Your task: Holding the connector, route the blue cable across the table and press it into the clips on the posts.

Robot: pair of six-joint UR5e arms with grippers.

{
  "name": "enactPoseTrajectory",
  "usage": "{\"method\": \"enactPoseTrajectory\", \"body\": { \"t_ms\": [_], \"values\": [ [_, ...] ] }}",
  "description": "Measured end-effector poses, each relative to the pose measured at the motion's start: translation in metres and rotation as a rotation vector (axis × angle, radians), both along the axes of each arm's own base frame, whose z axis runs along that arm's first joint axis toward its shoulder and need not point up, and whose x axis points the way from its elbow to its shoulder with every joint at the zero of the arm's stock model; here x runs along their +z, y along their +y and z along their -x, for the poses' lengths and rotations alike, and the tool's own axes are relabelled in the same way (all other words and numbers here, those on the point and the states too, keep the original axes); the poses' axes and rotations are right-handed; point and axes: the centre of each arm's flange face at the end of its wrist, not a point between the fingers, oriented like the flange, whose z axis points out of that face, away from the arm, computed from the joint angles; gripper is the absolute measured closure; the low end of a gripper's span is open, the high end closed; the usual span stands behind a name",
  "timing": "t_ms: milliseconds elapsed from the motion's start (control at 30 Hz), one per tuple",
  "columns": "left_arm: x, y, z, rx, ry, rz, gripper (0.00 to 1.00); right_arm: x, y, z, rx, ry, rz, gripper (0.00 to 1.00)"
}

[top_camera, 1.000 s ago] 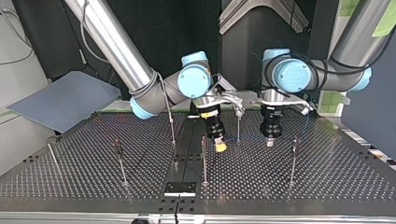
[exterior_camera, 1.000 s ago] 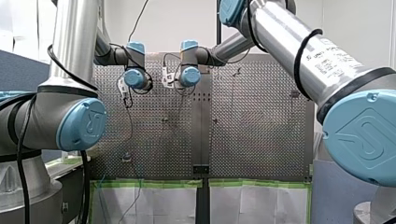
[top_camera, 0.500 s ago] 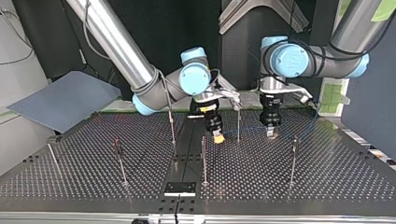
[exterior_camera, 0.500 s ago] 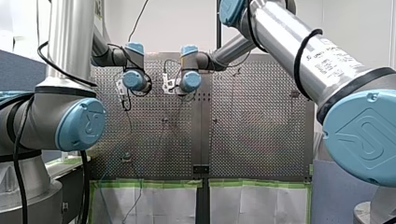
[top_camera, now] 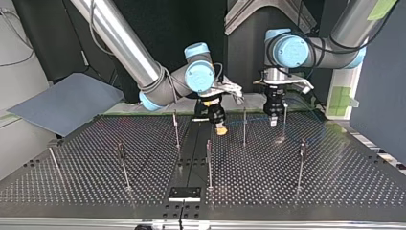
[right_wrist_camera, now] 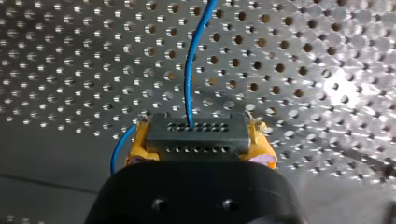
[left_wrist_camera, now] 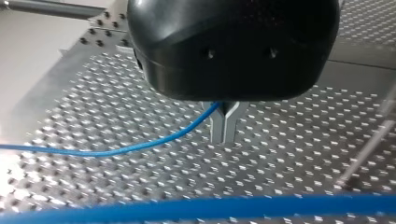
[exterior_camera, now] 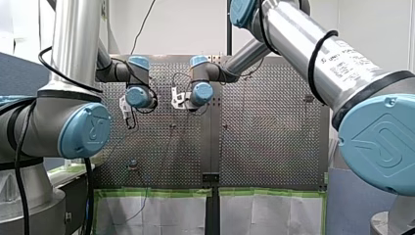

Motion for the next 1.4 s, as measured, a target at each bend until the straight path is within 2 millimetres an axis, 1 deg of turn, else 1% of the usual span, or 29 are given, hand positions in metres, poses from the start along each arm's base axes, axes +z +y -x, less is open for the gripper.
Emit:
{"method": "enactPoseTrajectory", "body": {
  "t_ms": [200,400,533,633,800,967,1100,1233,1400],
  "values": [
    [-0.029,0.002,0.009,-0.004,0.027,0.007,1.00,-0.016,0.005,0.005,0.001,0.026,-0.022,1.00],
    [-0.060,0.000,0.020,-0.012,0.065,-0.003,1.00,-0.031,0.016,0.008,0.012,0.054,-0.041,1.00],
    [-0.083,0.002,0.028,-0.015,0.096,-0.004,1.00,-0.044,0.023,0.012,0.017,0.076,-0.059,1.00],
    [-0.095,0.003,0.035,-0.022,0.108,-0.003,1.00,-0.051,0.025,0.015,0.017,0.086,-0.070,1.00],
    [-0.109,0.005,0.043,-0.038,0.117,0.003,1.00,-0.055,0.024,0.018,0.012,0.089,-0.079,1.00],
    [-0.118,0.001,0.035,-0.077,0.102,0.010,1.00,-0.056,0.017,0.022,0.005,0.080,-0.087,1.00],
    [-0.125,-0.003,0.024,-0.104,0.093,0.022,1.00,-0.062,0.013,0.024,0.006,0.078,-0.099,1.00],
    [-0.123,-0.003,0.011,-0.112,0.081,0.034,1.00,-0.074,0.007,0.026,0.001,0.081,-0.116,1.00],
    [-0.115,-0.003,-0.002,-0.115,0.060,0.041,1.00,-0.078,-0.003,0.030,-0.004,0.066,-0.122,1.00]
  ]
}}
